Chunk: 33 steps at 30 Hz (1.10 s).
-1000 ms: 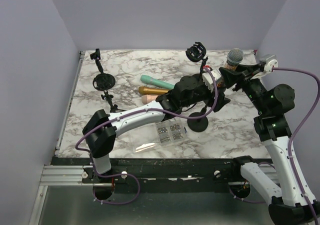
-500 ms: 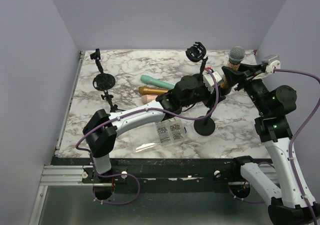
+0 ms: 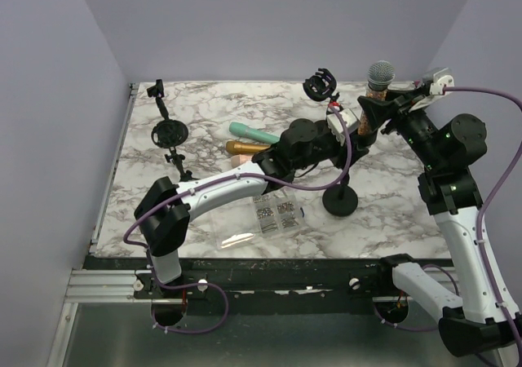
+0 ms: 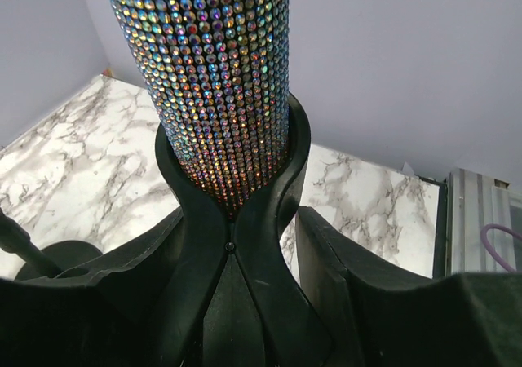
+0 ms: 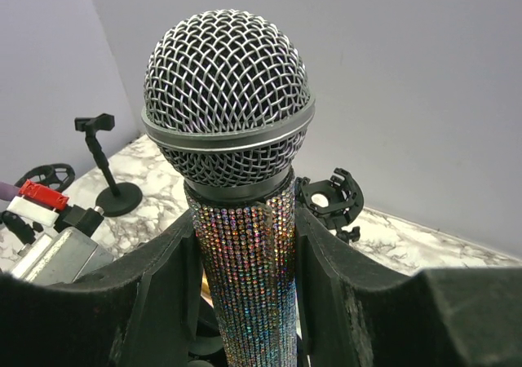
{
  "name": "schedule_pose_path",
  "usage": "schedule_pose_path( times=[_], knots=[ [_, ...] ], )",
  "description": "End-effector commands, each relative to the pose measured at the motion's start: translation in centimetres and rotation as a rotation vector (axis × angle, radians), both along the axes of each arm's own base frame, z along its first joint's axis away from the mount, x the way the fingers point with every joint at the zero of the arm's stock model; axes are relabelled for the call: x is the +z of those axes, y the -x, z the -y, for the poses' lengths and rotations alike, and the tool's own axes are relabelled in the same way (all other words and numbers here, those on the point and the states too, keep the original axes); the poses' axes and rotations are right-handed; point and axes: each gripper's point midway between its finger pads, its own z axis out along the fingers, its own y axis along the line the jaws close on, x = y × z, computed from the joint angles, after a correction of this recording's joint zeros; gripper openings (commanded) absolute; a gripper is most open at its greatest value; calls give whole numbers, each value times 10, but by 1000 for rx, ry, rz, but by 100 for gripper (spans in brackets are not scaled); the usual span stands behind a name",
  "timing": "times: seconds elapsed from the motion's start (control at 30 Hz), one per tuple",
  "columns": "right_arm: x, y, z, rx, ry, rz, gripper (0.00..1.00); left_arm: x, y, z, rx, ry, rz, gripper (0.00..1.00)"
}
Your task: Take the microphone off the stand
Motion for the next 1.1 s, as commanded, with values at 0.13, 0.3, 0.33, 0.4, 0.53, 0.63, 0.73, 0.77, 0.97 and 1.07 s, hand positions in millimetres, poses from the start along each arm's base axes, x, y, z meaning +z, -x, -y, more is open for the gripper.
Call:
schedule_pose_path(
  times=[0.13, 0.3, 0.33, 0.4, 0.53, 0.63, 0.73, 0.77, 0.97, 1.07],
  knots=[
    [98, 32, 3, 9, -48, 327, 1, -44, 20, 11, -102, -117, -46, 0],
    [65, 27, 6, -14, -30, 278, 1, -28, 17, 6, -84, -83, -82, 58],
    [59, 25, 8, -25, -29, 267, 1, -23, 17, 4, -78, -68, -78, 65],
    [47, 23, 10, -39, -23, 245, 1, -14, 19, 0, -74, -50, -72, 73],
    [38, 21, 10, -41, -18, 230, 1, 0, 23, -4, -81, -27, -57, 79],
    [34, 20, 8, -27, -14, 217, 1, 8, 26, -6, -89, -10, -46, 82],
    [30, 19, 7, -23, -11, 206, 1, 14, 26, -9, -83, -3, -39, 83],
    [29, 19, 7, -23, -11, 204, 1, 15, 26, -11, -79, -3, -38, 83],
    [29, 22, 7, -22, -12, 208, 1, 19, 22, -15, -55, -17, -26, 71],
    [34, 24, 7, -22, -13, 216, 1, 12, 21, -12, -73, -63, -49, 0]
  ],
)
